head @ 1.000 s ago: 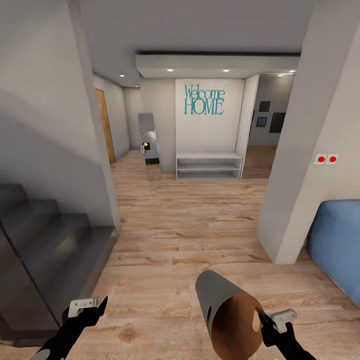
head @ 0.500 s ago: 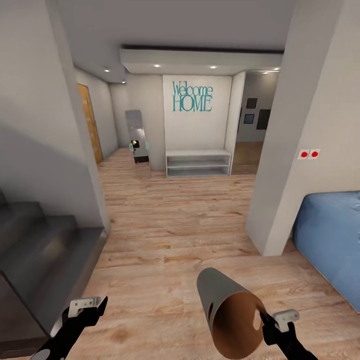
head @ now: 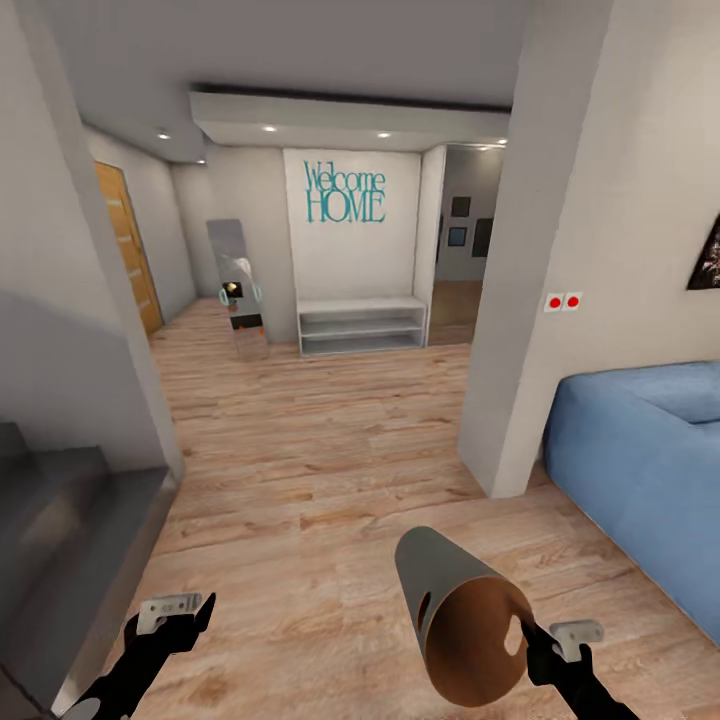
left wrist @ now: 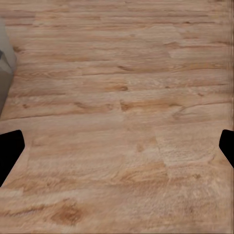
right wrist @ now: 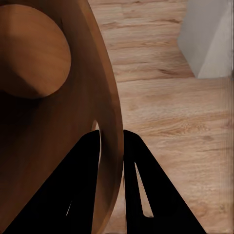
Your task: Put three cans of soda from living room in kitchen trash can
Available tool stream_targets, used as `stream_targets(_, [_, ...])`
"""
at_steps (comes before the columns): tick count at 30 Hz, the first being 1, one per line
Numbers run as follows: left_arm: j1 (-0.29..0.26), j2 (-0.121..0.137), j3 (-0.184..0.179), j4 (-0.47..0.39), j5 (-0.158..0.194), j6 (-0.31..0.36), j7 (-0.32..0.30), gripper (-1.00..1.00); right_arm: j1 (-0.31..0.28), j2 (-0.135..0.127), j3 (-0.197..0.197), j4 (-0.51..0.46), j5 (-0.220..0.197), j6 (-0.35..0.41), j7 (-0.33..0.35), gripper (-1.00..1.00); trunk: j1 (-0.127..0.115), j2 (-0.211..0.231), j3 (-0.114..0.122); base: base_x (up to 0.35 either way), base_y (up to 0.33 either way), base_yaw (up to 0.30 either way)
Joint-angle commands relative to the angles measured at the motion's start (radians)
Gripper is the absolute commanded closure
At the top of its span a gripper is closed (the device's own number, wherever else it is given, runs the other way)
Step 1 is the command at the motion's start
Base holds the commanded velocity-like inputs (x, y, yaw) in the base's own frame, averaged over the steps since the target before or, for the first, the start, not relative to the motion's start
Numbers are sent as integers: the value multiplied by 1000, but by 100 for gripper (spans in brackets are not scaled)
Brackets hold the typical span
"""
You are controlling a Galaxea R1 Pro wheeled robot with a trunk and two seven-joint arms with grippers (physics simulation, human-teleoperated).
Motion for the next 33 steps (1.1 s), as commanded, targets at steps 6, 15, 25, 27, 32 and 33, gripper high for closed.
stream_targets(6, [0, 0, 0, 1, -3, 0, 0, -100, 0, 0, -1, -2, -8, 1, 11, 100, 0, 0, 0, 0, 0, -244])
stream_targets(15, [0, 0, 1, 18, -12, -1, 0, -100, 0, 0, -2, -2, -8, 0, 11, 100, 0, 0, 0, 0, 0, -246])
stream_targets(25, [0, 0, 2, 21, -12, -1, 0, -100, 0, 0, -2, -2, -8, 1, 11, 100, 0, 0, -4, 0, 0, -243])
stream_targets(27, [0, 0, 2, 21, -12, -1, 0, -100, 0, 0, -3, -2, -8, 1, 11, 100, 0, 0, -5, 0, 0, -231])
stream_targets(32, [0, 0, 2, 21, -12, -1, 0, -100, 0, -1, -4, -2, -9, 2, 11, 100, 0, 0, -9, 0, 0, -217])
stream_targets(33, [0, 0, 2, 21, -12, -1, 0, -100, 0, -1, -4, -2, -9, 2, 11, 100, 0, 0, -10, 0, 0, -200])
